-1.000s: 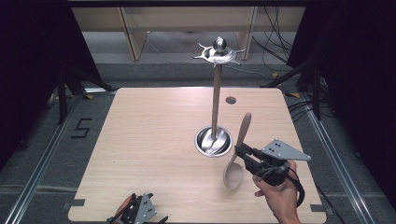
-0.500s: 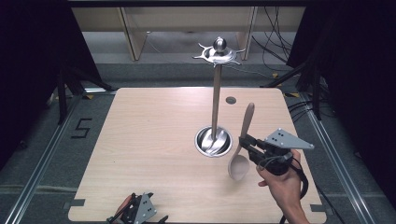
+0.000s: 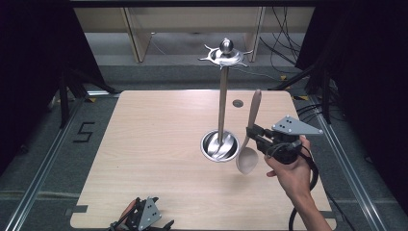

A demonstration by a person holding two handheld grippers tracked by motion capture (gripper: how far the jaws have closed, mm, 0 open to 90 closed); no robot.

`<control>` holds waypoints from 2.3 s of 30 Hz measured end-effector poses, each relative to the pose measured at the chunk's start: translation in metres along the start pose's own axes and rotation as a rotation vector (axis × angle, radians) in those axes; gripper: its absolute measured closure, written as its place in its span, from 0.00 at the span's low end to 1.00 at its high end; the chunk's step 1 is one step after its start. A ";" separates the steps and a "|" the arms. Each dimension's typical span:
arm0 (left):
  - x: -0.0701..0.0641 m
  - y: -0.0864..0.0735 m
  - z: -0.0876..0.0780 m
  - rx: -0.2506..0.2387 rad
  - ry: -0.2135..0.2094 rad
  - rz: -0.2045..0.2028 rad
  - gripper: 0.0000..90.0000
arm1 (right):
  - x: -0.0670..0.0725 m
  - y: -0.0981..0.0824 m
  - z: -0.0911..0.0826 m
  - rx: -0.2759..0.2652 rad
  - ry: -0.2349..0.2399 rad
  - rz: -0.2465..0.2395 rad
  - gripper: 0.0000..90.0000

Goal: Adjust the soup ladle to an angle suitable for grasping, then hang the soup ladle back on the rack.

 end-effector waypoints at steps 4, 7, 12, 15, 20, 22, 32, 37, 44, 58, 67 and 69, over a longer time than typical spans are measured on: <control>0.000 -0.001 -0.002 0.000 0.001 0.001 0.17 | -0.003 0.007 0.002 0.005 -0.011 -0.015 0.86; 0.000 -0.002 -0.002 -0.006 -0.001 -0.003 0.17 | -0.004 0.011 0.004 0.006 -0.007 -0.009 0.86; 0.001 -0.002 -0.003 -0.008 0.000 -0.003 0.17 | -0.007 0.020 0.005 0.002 -0.009 -0.007 0.86; 0.001 -0.001 -0.003 -0.013 -0.003 -0.008 0.17 | -0.009 0.024 0.004 0.006 -0.018 -0.001 0.86; 0.000 -0.001 -0.004 -0.010 -0.001 0.004 0.17 | -0.013 0.033 0.005 0.010 -0.014 0.012 0.86; -0.001 -0.001 -0.004 -0.004 -0.007 0.010 0.17 | -0.014 0.035 0.006 0.018 -0.015 -0.002 0.86; -0.001 -0.002 -0.002 -0.001 -0.005 0.005 0.17 | -0.019 0.046 0.010 0.037 -0.031 -0.008 0.86; -0.003 -0.002 -0.002 0.002 -0.012 0.006 0.17 | -0.019 0.051 0.014 0.055 -0.033 -0.009 0.86; -0.002 -0.002 -0.003 0.000 -0.007 0.011 0.17 | -0.020 0.055 0.018 0.053 -0.031 0.000 0.86; -0.003 -0.002 -0.003 -0.001 -0.013 0.016 0.17 | -0.020 0.056 0.029 0.087 -0.028 -0.013 0.86; -0.003 -0.002 -0.003 -0.001 -0.009 0.016 0.17 | -0.017 0.057 0.033 0.067 -0.002 0.000 0.86; -0.004 -0.003 -0.003 0.000 -0.014 0.014 0.17 | -0.019 0.057 0.034 0.057 -0.010 -0.004 0.85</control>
Point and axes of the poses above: each handheld gripper's, and its own axes: z roughly forward along the jaws, y roughly out of its top, x roughly to its left, the point moved 7 cm from there along z, roughly forward along the jaws, and after that the axes turned 13 degrees about x, right-handed, at the moved point
